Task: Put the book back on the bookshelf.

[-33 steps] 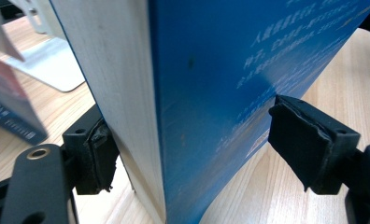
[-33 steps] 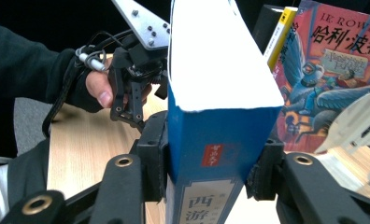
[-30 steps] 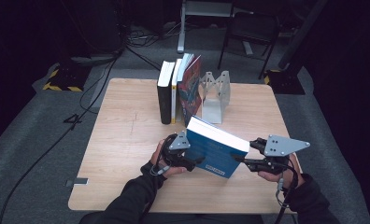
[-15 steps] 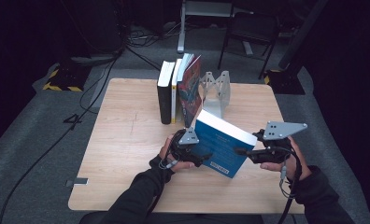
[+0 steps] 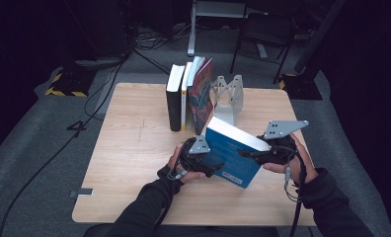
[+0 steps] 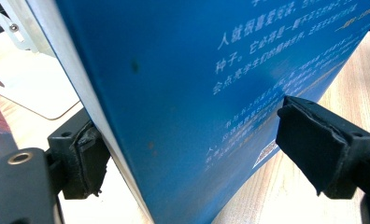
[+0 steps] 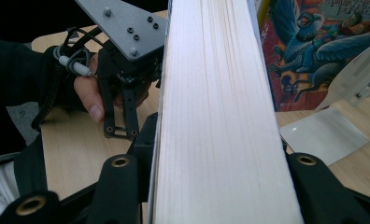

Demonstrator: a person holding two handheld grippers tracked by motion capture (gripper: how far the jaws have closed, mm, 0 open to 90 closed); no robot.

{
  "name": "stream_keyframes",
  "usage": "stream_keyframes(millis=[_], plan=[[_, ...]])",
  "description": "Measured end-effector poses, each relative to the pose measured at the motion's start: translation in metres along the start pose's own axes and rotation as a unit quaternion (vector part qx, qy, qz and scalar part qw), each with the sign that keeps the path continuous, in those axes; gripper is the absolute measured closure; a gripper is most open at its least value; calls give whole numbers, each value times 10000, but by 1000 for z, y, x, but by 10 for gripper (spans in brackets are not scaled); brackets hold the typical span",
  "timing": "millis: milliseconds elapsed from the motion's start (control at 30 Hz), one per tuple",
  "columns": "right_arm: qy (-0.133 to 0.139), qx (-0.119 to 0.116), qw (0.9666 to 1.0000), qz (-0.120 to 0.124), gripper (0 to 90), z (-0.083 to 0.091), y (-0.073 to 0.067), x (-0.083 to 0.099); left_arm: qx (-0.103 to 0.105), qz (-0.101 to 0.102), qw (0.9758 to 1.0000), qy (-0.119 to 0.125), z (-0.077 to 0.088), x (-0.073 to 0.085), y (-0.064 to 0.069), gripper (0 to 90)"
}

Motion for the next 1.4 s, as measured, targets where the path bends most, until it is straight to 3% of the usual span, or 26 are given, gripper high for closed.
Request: stream_keyframes(millis=[200, 267, 367, 467, 500, 533, 600, 733, 867, 1033, 1200, 1233, 1400], plan=[[27, -18, 10000, -8, 592, 0, -1, 0, -38, 76, 9999, -131, 7, 4, 1, 171], [12, -36, 10000, 39, 596, 0, -4, 0, -160, 132, 9994, -284, 19, 13, -1, 236], [8, 10, 10000, 28, 598, 0, -6, -1, -204, 81, 9986, -482, 32, 23, -1, 236], [-9, 66, 10000, -47, 600, 1, -4, 0, -610, -177, 9943, -852, 51, 42, 3, 237], [-9, 66, 10000, -47, 600, 1, -4, 0, -610, -177, 9943, -852, 51, 42, 3, 238], [-1, 73, 9999, -74, 600, 2, -4, 0, -778, -284, 9916, -992, 59, 52, 5, 238], [25, 123, 9998, -132, 600, 3, -3, 1, -869, -385, 9878, -1235, 70, 67, 8, 240], [32, 195, 9996, -186, 600, 6, -1, 3, -838, -350, 9852, -1451, 80, 83, 10, 226], [14, 267, 9995, -190, 600, 11, -1, 6, -731, -164, 9821, -1725, 87, 99, 17, 213], [-2, 344, 9992, -219, 600, 20, -1, 13, -660, -79, 9804, -1854, 85, 110, 24, 214], [-43, 414, 9988, -254, 600, 28, -1, 18, -618, -19, 9815, -1815, 84, 111, 23, 193], [-41, 472, 9985, -258, 599, 32, 0, 21, -570, 39, 9828, -1757, 83, 112, 21, 182], [-37, 555, 9982, -239, 596, 32, -4, 22, -495, 199, 9846, -1666, 81, 115, 18, 153]])
Point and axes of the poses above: each handheld gripper's, and its own axes: z roughly backward along the jaws, x roughly out of its underside, y roughly to its right, the point moved 5 cm from there along -z, roughly forward along the jaws, and after that the axes turned 8 degrees about -x, right-handed, at the moved point
